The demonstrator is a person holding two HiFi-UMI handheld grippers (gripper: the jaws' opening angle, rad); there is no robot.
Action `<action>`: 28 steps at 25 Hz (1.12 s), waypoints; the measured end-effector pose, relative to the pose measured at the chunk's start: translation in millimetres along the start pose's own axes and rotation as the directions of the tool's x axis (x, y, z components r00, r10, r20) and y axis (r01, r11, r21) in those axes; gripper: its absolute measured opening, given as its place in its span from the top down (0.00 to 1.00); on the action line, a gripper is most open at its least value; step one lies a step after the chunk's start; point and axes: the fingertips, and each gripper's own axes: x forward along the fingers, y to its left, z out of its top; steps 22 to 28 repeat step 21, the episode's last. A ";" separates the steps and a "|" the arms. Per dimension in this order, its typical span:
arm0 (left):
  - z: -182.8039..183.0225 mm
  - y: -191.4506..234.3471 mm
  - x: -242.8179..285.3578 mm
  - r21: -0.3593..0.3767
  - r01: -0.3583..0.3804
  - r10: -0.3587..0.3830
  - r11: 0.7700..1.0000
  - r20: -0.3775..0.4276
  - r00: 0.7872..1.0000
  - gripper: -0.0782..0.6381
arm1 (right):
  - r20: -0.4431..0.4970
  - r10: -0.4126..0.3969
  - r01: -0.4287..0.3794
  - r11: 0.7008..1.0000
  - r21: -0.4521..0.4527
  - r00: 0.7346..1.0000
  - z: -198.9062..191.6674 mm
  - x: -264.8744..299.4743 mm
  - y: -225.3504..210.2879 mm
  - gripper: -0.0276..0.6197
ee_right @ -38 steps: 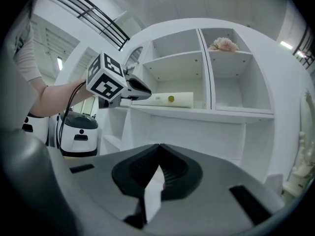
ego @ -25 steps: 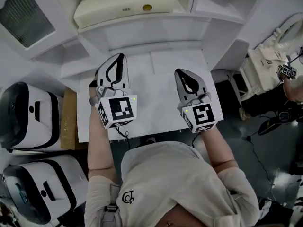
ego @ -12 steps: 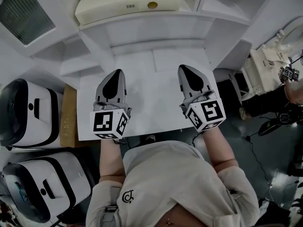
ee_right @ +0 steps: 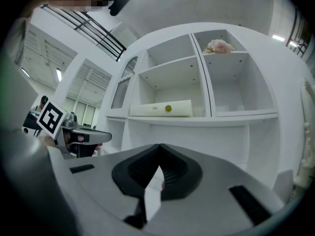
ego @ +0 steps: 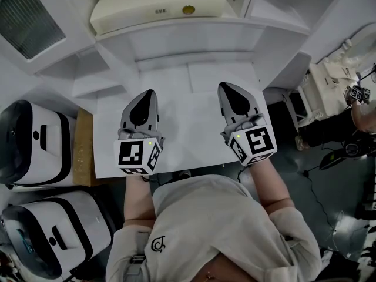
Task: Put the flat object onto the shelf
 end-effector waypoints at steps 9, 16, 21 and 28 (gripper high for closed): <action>-0.8 2.2 -0.9 0.005 0.030 -0.030 1.000 -0.026 0.999 0.87 | 0.011 0.014 -0.014 1.000 -0.015 1.000 -2.0 4.8 4.0 0.95; 2.5 3.7 -0.3 0.093 0.015 -0.013 0.996 -0.019 1.000 0.87 | 0.015 0.022 -0.022 1.000 -0.012 1.000 -7.9 7.9 5.0 0.95; 2.5 6.6 -0.8 0.137 -0.001 0.005 0.991 -0.032 0.999 0.87 | 0.011 0.034 -0.033 0.999 -0.026 0.999 -11.3 9.7 9.2 0.95; 2.5 6.6 -0.8 0.137 -0.001 0.005 0.991 -0.032 0.999 0.87 | 0.011 0.034 -0.033 0.999 -0.026 0.999 -11.3 9.7 9.2 0.95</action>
